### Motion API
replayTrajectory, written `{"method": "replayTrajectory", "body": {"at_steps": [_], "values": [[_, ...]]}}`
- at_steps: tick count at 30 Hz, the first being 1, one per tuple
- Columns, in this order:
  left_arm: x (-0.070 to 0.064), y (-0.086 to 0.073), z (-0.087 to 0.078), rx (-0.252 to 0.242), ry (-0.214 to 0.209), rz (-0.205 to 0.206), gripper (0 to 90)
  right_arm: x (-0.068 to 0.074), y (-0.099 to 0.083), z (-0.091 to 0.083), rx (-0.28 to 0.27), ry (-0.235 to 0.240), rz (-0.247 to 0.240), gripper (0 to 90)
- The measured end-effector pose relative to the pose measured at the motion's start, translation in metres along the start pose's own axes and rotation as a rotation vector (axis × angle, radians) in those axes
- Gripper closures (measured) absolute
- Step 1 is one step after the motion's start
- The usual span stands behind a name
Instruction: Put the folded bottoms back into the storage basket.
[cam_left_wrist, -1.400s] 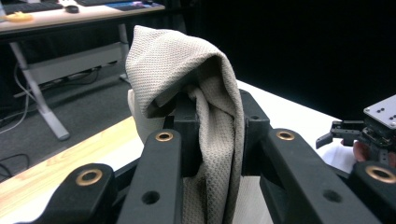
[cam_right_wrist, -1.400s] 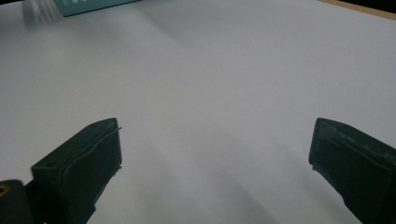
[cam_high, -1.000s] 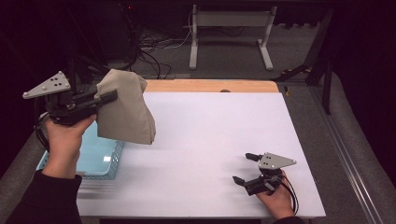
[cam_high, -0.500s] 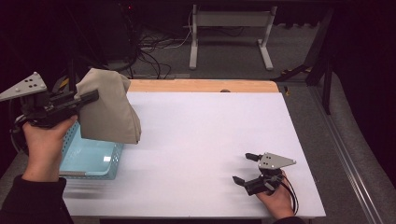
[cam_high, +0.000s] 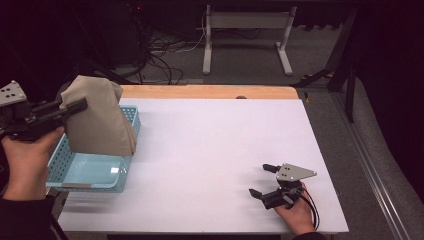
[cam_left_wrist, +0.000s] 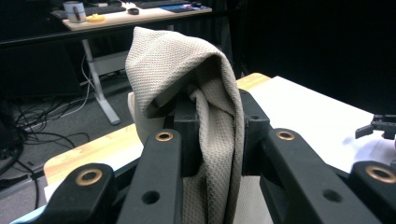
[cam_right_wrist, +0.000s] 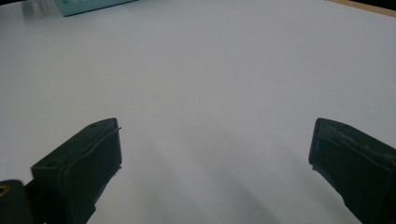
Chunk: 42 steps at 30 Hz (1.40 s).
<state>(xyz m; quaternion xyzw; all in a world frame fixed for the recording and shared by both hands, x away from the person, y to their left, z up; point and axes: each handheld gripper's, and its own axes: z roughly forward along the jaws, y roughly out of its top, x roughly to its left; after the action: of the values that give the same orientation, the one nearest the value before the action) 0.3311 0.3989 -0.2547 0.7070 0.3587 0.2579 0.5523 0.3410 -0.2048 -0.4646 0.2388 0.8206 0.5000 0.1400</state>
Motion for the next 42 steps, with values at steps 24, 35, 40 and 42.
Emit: {"method": "replayTrajectory", "body": {"at_steps": [24, 35, 40, 42], "values": [[0.011, -0.018, -0.032, 0.049, 0.049, -0.001, 74.7, 0.0, 0.0, 0.001, 0.007, -0.003, -0.004, 3.0], [0.016, -0.038, -0.038, 0.07, 0.061, -0.032, 74.7, 0.001, 0.0, 0.001, 0.01, -0.005, -0.005, 3.0], [0.019, -0.048, -0.038, 0.081, 0.063, -0.055, 74.7, 0.001, 0.0, 0.001, 0.011, -0.004, -0.004, 3.0], [0.02, -0.051, -0.038, 0.087, 0.065, -0.058, 74.7, 0.001, 0.0, 0.001, 0.011, -0.004, -0.005, 3.0]]}}
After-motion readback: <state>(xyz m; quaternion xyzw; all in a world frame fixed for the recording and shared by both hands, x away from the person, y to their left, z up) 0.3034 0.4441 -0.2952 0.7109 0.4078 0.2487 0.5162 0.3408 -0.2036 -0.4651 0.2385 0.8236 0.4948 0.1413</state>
